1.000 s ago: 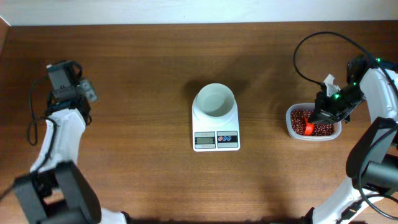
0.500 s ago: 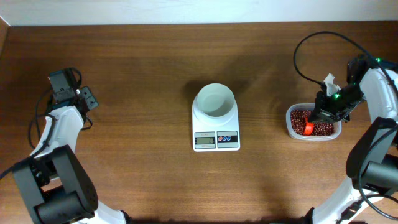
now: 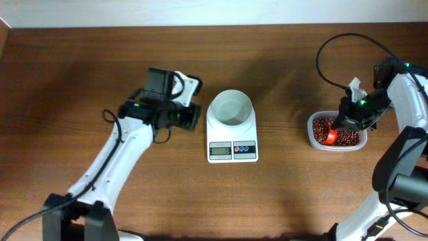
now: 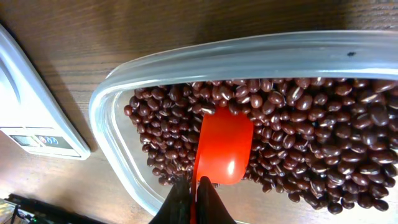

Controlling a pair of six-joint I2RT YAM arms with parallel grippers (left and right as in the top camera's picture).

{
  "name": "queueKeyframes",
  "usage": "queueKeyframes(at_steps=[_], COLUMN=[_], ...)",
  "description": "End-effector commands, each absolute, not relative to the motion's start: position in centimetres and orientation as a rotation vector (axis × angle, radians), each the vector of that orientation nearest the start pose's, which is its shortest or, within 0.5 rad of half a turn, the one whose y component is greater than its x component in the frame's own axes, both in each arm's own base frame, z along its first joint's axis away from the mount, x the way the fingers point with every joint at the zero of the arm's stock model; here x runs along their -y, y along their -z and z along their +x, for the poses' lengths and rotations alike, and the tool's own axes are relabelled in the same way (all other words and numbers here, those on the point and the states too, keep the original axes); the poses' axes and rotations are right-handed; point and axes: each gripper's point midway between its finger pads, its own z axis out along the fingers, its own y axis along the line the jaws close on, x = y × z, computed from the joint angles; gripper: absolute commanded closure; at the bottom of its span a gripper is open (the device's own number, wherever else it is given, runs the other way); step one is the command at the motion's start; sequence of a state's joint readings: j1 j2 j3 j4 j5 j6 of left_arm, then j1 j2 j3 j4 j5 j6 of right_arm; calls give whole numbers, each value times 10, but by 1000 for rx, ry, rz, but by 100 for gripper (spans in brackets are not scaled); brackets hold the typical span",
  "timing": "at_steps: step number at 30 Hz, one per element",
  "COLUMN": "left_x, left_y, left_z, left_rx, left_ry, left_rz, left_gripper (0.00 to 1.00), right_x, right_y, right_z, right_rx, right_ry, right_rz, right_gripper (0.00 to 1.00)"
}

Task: Scoop item into bowl and weigh 50g on scale
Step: 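Move the left gripper above the scale display, then scoop red beans from the tub with the right gripper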

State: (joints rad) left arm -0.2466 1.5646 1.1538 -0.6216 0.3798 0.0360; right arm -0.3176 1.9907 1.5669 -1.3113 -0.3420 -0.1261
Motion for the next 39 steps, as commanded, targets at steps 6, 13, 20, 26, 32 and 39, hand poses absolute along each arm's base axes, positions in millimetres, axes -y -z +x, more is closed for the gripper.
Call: queueKeyframes(at_steps=[6,13,20,26,32,39], left_x=[194,197,193,190,191,191], left_y=[-112,-91,-88,-90,-92,-92], left_z=[289,269,270,280,285,285], left_rx=[-2644,-2692,-2725,-2726,-2705,-2705], left_ry=[242,234,212,177,175,175], left_rz=[880,918,821,689,682,682], left_gripper=[100,91,1,1,1,1], right_x=[58,58,65,80,84,78], right_y=[-59,-59,-57,-58,-53,-44], right_z=[336,336,330,326,326,328], right_rx=[-3182,-3182,-3218,-3185,-3153,-3001], right_ry=[-540,-540,-467,-523,-564,-838], right_rz=[362,362,361,461,502,533], right_gripper=[96,96,96,96,96,96])
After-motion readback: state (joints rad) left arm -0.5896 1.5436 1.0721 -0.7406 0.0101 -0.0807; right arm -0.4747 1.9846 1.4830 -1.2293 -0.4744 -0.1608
